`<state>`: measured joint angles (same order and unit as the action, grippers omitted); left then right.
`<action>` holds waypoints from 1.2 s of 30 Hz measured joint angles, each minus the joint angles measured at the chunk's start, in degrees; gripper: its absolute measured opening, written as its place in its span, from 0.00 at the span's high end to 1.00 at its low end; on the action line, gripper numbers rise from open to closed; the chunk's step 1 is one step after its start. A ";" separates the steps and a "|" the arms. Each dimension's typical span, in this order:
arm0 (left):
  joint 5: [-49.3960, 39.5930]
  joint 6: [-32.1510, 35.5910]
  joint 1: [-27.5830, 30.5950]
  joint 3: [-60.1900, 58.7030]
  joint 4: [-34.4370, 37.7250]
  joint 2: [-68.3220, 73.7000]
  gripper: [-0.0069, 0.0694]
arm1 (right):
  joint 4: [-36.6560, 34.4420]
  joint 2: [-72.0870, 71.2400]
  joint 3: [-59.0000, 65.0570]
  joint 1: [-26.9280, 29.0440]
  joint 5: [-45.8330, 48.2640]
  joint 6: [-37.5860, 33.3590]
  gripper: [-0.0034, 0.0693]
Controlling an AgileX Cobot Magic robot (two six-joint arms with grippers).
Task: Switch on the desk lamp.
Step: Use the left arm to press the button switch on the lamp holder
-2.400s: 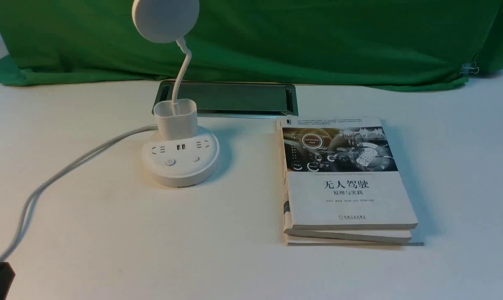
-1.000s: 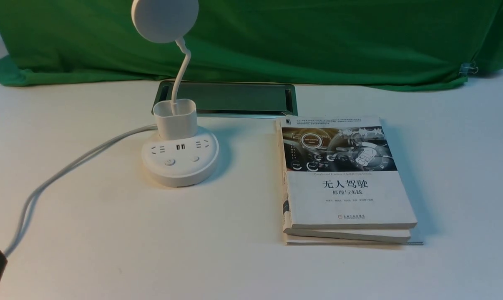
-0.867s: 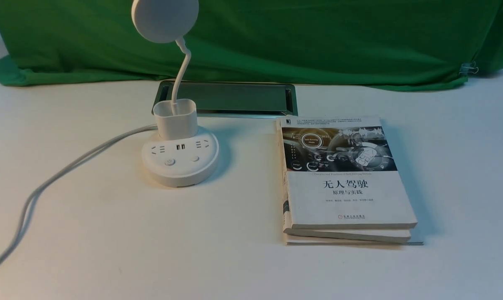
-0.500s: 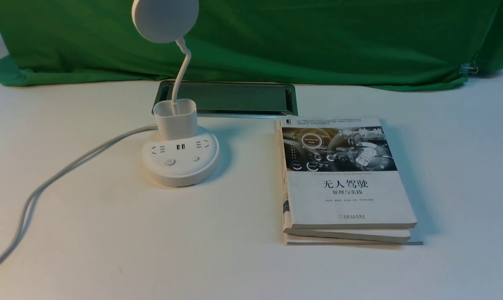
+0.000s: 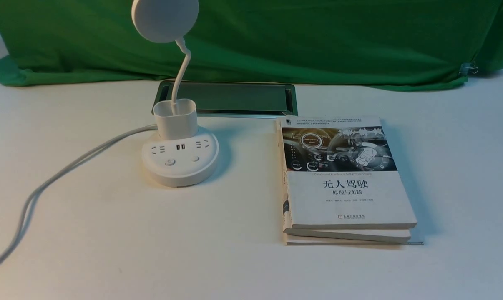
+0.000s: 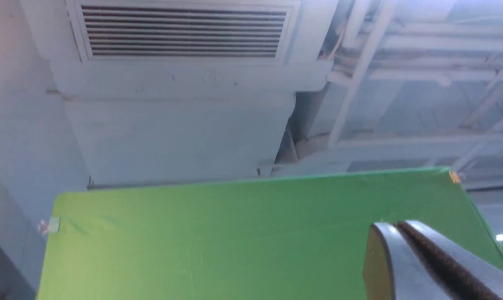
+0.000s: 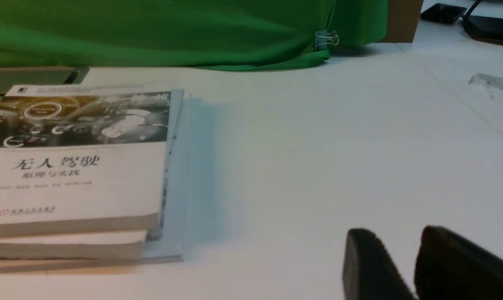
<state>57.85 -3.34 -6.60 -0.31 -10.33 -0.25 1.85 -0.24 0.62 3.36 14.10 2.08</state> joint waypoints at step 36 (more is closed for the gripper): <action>-76.75 -4.92 0.00 35.24 21.58 49.57 0.88 | 0.00 0.00 0.00 0.00 0.10 0.01 0.62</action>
<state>-18.90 -8.26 -6.60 34.93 11.25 49.32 1.85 -0.24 0.62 3.36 14.20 2.09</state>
